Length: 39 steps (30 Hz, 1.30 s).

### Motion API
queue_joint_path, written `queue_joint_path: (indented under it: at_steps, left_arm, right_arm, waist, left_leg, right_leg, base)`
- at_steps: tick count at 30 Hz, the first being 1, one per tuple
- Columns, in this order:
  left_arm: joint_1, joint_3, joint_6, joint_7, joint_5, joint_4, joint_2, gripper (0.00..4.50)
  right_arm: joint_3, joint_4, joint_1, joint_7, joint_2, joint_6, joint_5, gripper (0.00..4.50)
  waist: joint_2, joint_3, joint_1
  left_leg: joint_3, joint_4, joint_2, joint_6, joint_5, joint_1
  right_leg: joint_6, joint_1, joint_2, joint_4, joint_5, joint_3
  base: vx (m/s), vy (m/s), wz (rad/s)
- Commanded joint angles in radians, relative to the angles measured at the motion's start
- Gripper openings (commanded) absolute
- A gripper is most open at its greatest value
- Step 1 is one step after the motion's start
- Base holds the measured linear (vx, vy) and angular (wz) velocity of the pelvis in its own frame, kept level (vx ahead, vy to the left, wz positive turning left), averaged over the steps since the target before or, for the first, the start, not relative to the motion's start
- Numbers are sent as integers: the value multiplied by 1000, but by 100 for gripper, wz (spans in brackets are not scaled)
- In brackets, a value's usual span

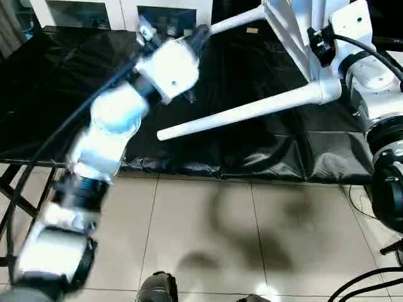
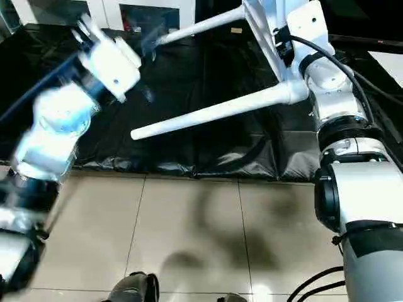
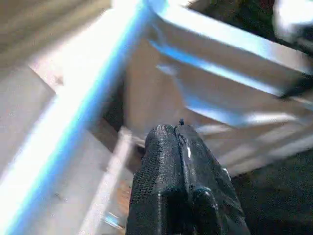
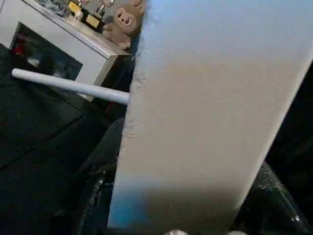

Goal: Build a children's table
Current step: Flip table

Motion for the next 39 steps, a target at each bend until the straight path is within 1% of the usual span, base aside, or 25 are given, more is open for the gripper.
queue_joint_path:
  at_steps: [1,2,4,5,6,7,8,9,10,11,12,13,14,17,18,19,20,21,25,27,34,35,36,38,39]
  left_arm:
    - [-37,12,2,51,68,9,25,0]
    - [-51,15,5,65,80,23,33,0]
    - [-84,21,3,103,108,64,48,33]
    - [-98,24,2,111,110,86,52,33]
    - [-118,26,-6,125,121,121,57,45]
    - [-127,26,-10,127,124,138,59,45]
    - [-147,14,-2,153,163,172,69,53]
    - [-159,6,-2,172,187,191,75,66]
    - [-173,-2,7,193,213,213,80,78]
    - [-173,-2,7,193,213,213,80,78]
    - [-197,-8,15,214,231,256,86,85]
    - [-209,0,17,226,225,276,86,88]
    - [-220,6,16,228,215,292,86,112]
    - [-241,9,17,244,220,318,91,127]
    - [-259,5,5,271,243,342,97,140]
    - [-259,5,5,271,243,342,97,155]
    - [-268,-1,4,292,265,354,101,155]
    - [-276,-8,0,301,278,370,101,169]
    - [-314,-44,13,314,312,457,105,170]
    - [-333,-56,25,309,321,500,105,170]
    - [-377,-61,31,309,330,599,101,170]
    - [-385,-64,32,325,334,614,104,170]
    - [-390,-66,33,337,337,622,107,170]
    - [-399,-71,41,350,345,637,111,170]
    - [-406,-70,51,367,350,650,113,170]
  right_arm:
    - [49,-25,-9,20,-13,-44,-62,196]
    - [50,-25,-10,19,-12,-44,-63,196]
    - [52,-22,-13,18,-11,-44,-66,196]
    - [53,-21,-15,18,-10,-43,-67,196]
    - [54,-20,-16,18,-8,-43,-68,196]
    - [54,-20,-16,18,-8,-43,-68,196]
    - [56,-20,-16,20,-6,-45,-70,196]
    - [57,-20,-16,20,-6,-46,-71,196]
    - [58,-20,-16,21,-5,-47,-71,196]
    - [58,-20,-16,21,-5,-47,-71,196]
    - [59,-20,-16,22,-5,-47,-72,196]
    - [60,-20,-17,22,-6,-48,-72,196]
    - [60,-21,-17,23,-6,-48,-73,196]
    - [61,-21,-17,24,-8,-49,-74,196]
    - [62,-21,-17,25,-10,-50,-76,196]
    - [62,-21,-17,25,-10,-50,-76,196]
    - [62,-21,-17,26,-11,-51,-76,196]
    - [63,-21,-16,26,-12,-51,-77,196]
    - [66,-22,-16,28,-13,-54,-81,196]
    - [69,-24,-19,30,-12,-56,-84,196]
    - [73,-28,-23,34,-11,-61,-88,196]
    - [74,-28,-23,35,-12,-62,-89,196]
    - [74,-29,-23,36,-12,-62,-89,196]
    - [75,-31,-22,38,-12,-63,-89,196]
    - [76,-32,-22,40,-12,-64,-91,196]
  waist:
    - [-17,-109,-1]
    - [-17,-108,-5]
    - [-17,-108,-6]
    - [-18,-107,-6]
    - [-17,-107,-6]
    - [-17,-109,-5]
    - [-16,-109,-5]
    - [-14,-110,-5]
    - [-14,-111,-6]
    - [-15,-110,-6]
    - [-14,-110,-6]
    - [-12,-110,-6]
    - [-12,-110,-5]
    - [-13,-110,-4]
    - [-12,-111,-4]
    - [-12,-111,-4]
    - [-12,-111,-3]
    - [-12,-110,-4]
    - [-12,-110,-1]
    - [-13,-108,-2]
    - [-12,-108,1]
    - [-10,-108,2]
    - [-12,-108,2]
    - [-13,-107,4]
    - [-12,-107,4]
  left_leg:
    - [-26,-56,33,18,-173,81]
    - [-25,-56,32,15,-180,81]
    - [-25,-57,31,5,-189,81]
    - [-24,-56,30,3,-189,80]
    - [-24,-57,30,-1,-197,82]
    - [-24,-57,29,-2,-196,82]
    - [-26,-58,30,-4,-190,82]
    - [-26,-57,30,-3,-189,83]
    - [-26,-57,30,0,-190,82]
    - [-26,-57,29,1,-190,82]
    - [-25,-57,29,2,-192,82]
    - [-26,-57,28,2,-193,82]
    - [-26,-57,29,-2,-199,83]
    - [-26,-57,29,-3,-202,83]
    - [-26,-56,28,2,-192,81]
    - [-26,-56,28,4,-190,81]
    - [-26,-55,29,7,-191,82]
    - [-26,-55,28,9,-198,81]
    - [-27,-57,29,3,-208,83]
    - [-28,-59,28,-2,-221,82]
    - [-28,-60,29,-5,-236,84]
    - [-29,-60,29,-7,-240,84]
    - [-29,-60,29,-7,-243,84]
    - [-29,-61,29,-7,-246,83]
    - [-29,-61,29,-8,-254,84]
  right_leg:
    - [-229,34,-28,-64,41,6]
    - [-226,33,-27,-66,27,7]
    - [-225,31,-28,-68,10,8]
    - [-225,31,-28,-68,9,8]
    - [-225,29,-27,-70,-1,8]
    - [-226,29,-28,-70,-1,8]
    - [-230,31,-29,-67,10,6]
    - [-229,29,-27,-67,20,6]
    - [-228,29,-26,-66,29,6]
    - [-228,29,-26,-67,28,6]
    - [-230,29,-28,-68,28,7]
    - [-232,29,-28,-67,27,6]
    - [-235,29,-29,-68,25,6]
    - [-243,29,-29,-68,34,6]
    - [-244,31,-29,-66,47,6]
    - [-244,31,-28,-66,51,6]
    - [-245,31,-30,-67,50,6]
    - [-242,30,-28,-69,39,6]
    - [-245,28,-29,-70,24,6]
    - [-244,29,-31,-71,8,5]
    - [-247,27,-32,-74,-2,5]
    - [-247,28,-33,-74,-4,5]
    - [-245,27,-32,-74,-5,5]
    - [-242,28,-34,-75,-11,5]
    - [-238,26,-33,-77,-22,5]
  base:
    - [0,0,0]
    - [0,0,0]
    - [0,0,0]
    - [0,0,0]
    - [0,0,0]
    - [0,0,0]
    - [0,0,0]
    - [0,0,0]
    - [0,0,0]
    - [0,0,0]
    - [0,0,0]
    - [0,0,0]
    - [0,0,0]
    - [0,0,0]
    - [0,0,0]
    - [0,0,0]
    - [0,0,0]
    - [0,0,0]
    - [0,0,0]
    - [0,0,0]
    - [0,0,0]
    - [0,0,0]
    - [0,0,0]
    - [0,0,0]
    - [0,0,0]
